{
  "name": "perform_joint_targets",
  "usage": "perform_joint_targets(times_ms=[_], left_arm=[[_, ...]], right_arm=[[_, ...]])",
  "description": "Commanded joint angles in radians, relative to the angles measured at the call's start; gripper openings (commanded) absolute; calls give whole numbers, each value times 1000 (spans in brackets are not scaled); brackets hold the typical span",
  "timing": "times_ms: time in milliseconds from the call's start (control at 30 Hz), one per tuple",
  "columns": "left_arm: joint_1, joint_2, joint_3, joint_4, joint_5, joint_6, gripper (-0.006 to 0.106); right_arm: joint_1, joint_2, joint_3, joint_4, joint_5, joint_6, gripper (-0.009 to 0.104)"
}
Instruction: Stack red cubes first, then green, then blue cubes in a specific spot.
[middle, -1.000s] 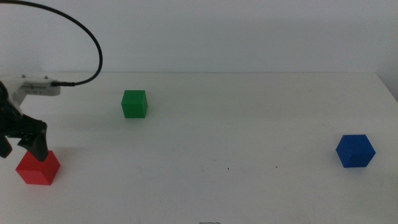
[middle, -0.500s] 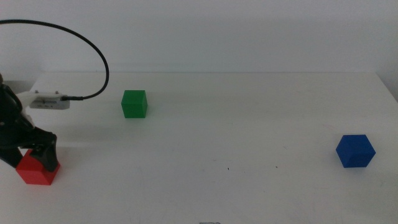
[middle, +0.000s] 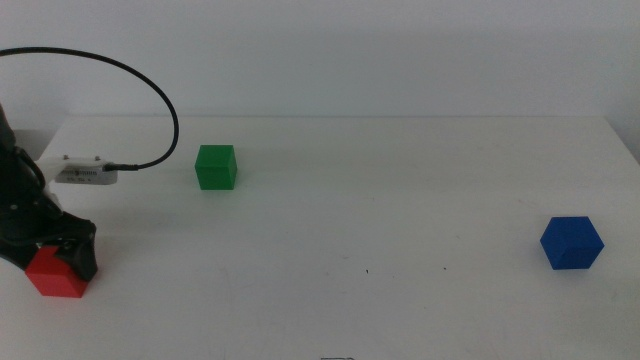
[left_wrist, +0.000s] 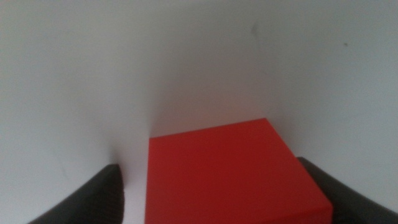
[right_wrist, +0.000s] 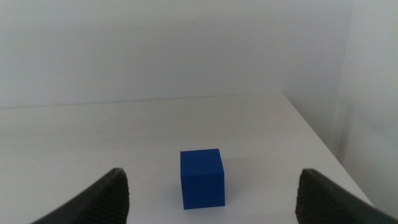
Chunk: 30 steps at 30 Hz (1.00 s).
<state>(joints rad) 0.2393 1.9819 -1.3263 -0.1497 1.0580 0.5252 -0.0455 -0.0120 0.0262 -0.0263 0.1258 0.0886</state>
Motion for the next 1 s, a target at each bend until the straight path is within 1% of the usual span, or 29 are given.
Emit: perform_joint_targets(times_ms=[0, 67, 133, 300, 400, 467, 567, 733, 900, 967], left_arm=[[0, -44, -27, -18, 7, 1, 83], [0, -42, -27, -18, 7, 1, 75], [0, -42, -27, -18, 7, -2, 65], [0, -47, -27, -18, 29, -41, 34], [-7, -61, -27, -21, 59, -82, 19], [-22, -80, -27, -9, 74, -110, 11], [-65, -117, -27, 0, 80, -162, 6], [-150, -181, -30, -5, 115, -293, 6], [-280, -197, -57, -12, 251, -548, 6], [-335, -197, -59, -12, 259, -598, 6]], right_arm=[[1, -15, -10, -9, -82, -5, 90], [1, -15, -10, -9, -82, -5, 90], [1, -15, -10, -9, -82, -5, 90], [1, -15, -10, -9, -82, -5, 90], [1, -15, -10, -9, -82, -5, 90], [1, -15, -10, -9, -82, -5, 90], [1, -15, -10, -9, -82, -5, 90], [1, -15, -10, -9, -82, -5, 90], [1, -15, -10, -9, -82, -5, 90], [1, -15, -10, -9, -82, -5, 90]])
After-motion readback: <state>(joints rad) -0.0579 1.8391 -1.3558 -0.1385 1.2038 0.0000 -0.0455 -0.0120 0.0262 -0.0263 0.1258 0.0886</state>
